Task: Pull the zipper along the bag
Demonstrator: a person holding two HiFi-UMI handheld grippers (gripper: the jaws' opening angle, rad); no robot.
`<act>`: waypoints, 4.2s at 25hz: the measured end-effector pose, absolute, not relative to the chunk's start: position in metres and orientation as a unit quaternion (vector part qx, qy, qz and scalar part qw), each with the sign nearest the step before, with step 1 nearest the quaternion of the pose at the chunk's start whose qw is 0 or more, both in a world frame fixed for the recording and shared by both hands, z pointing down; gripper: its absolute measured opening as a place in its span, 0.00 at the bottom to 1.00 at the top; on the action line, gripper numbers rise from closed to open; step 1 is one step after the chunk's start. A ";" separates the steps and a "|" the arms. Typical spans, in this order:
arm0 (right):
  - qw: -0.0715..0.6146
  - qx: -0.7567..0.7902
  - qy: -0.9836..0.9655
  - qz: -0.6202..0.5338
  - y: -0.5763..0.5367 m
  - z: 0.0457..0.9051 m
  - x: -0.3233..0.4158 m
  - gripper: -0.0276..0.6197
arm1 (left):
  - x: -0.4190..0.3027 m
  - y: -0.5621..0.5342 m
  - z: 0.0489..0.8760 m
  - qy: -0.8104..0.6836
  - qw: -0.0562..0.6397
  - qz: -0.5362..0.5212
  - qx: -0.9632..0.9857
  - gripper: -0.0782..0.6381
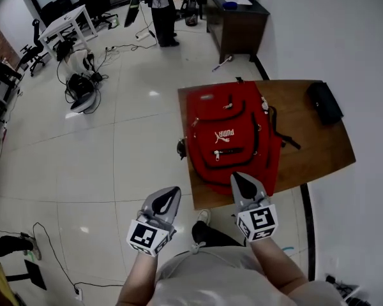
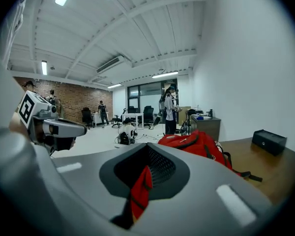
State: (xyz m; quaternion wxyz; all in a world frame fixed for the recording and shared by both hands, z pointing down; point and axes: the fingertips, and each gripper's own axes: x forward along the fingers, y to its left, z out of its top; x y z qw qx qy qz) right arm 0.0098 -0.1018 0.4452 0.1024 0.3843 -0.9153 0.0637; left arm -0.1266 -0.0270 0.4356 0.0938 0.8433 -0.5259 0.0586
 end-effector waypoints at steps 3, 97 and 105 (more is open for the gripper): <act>0.110 0.392 -0.911 0.071 -0.136 0.456 0.002 0.05 | -0.130 -0.061 0.439 -0.509 0.096 0.065 0.853 0.12; 0.306 0.424 -0.813 0.256 -0.221 0.615 0.085 0.09 | -0.051 -0.199 0.621 -0.353 0.260 0.170 0.883 0.12; 0.205 0.434 -0.865 0.147 -0.221 0.549 0.079 0.05 | -0.066 -0.198 0.546 -0.417 0.193 0.089 0.884 0.12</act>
